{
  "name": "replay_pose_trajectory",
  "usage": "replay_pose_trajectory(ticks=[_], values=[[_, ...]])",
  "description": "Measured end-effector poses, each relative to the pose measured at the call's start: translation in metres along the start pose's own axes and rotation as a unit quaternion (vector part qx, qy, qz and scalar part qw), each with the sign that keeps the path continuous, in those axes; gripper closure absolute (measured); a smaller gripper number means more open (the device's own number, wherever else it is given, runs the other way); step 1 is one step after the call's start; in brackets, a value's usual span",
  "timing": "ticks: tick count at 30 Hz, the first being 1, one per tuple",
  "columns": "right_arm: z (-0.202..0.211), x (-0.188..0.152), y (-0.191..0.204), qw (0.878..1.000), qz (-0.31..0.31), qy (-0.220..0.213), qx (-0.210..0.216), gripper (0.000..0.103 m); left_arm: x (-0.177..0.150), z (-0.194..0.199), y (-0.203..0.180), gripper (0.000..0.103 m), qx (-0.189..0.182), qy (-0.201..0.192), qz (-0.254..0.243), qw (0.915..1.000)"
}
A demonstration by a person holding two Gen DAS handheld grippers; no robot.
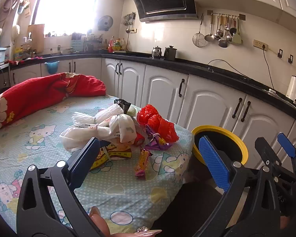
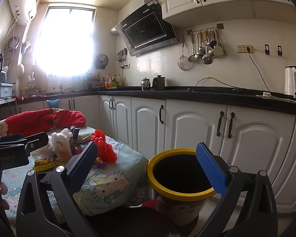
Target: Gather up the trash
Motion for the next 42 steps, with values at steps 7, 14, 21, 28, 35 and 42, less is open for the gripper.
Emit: replay_pose_trajectory(ticks=[7,14,21,28,35,42], values=[[-0.0006,0.0002,-0.0026,1.000,-0.002,0.002,0.000,0.006,0.0001,0.0003,-0.0001,0.011,0.001,0.000,0.000,1.0000],[0.0011,-0.0014,-0.0034,1.000,-0.003,0.004,-0.001,0.006,-0.0002,0.0002,0.0001,0.011,0.001,0.000,0.000,1.0000],[0.0008,-0.0022,-0.0039,1.000,-0.002,0.005,-0.002,0.006,-0.0009,0.0002,-0.0002,0.011,0.000,0.001,-0.001,1.0000],[-0.0014,-0.0045,-0.0042,1.000,-0.003,0.008,-0.002,0.006,-0.0026,0.0000,0.0005,0.011,0.001,0.002,0.000,1.0000],[-0.0046,-0.0052,-0.0017,1.000,-0.001,0.014,0.000,0.006,-0.0070,-0.0023,0.0023,0.011,0.002,0.006,0.002,1.0000],[-0.0074,-0.0089,0.0039,1.000,0.003,0.024,0.011,0.006,-0.0095,-0.0052,0.0083,0.011,0.006,0.011,0.008,0.9999]])
Point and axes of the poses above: each gripper's, at about its wrist camera, not at the fingertips, and z roughly against the way its jaws point, y to its left, x to its top, the point moved 8 cm from there along -z, roughly the way its jaws point, and after that the axes turned 7 degrees about -y, right-handed, at the moved point
